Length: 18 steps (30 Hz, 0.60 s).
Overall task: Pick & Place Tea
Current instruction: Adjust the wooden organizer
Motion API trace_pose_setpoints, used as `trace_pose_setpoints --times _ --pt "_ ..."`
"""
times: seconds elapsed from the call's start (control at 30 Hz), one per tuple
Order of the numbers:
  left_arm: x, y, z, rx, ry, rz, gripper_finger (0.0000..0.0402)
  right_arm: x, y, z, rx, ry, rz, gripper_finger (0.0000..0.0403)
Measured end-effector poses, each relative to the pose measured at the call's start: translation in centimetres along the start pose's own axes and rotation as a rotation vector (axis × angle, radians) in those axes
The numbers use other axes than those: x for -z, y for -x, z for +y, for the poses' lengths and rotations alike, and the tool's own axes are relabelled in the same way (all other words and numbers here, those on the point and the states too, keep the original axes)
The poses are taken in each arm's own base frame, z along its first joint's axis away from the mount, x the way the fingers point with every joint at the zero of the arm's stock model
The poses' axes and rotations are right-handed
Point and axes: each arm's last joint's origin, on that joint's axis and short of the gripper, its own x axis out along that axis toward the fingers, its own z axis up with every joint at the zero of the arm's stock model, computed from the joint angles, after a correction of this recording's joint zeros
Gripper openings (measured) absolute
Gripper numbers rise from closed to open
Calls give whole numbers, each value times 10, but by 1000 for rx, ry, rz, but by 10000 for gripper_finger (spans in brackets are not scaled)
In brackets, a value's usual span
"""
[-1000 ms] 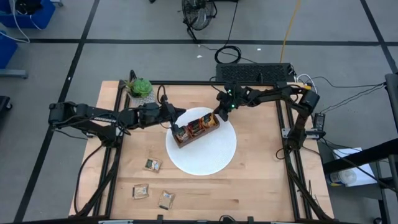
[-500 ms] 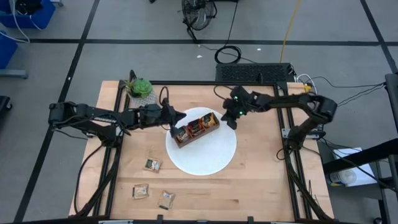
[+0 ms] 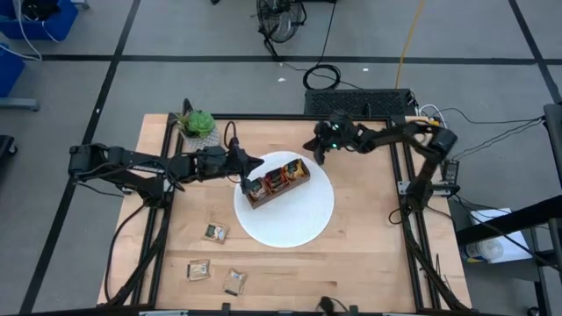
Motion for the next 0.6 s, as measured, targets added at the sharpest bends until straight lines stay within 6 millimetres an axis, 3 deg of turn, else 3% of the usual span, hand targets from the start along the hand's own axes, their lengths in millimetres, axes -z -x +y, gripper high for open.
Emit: trace_pose_setpoints --times 0.13,0.3,0.6 --pt "0 0 0 0 3 0 21 -12 -28 -6 -116 -37 28 0" --pt "0 0 0 0 2 2 21 -20 -48 -8 -242 -61 91 0" --pt "0 0 0 0 1 5 21 -19 -41 -2 -303 -119 201 0"
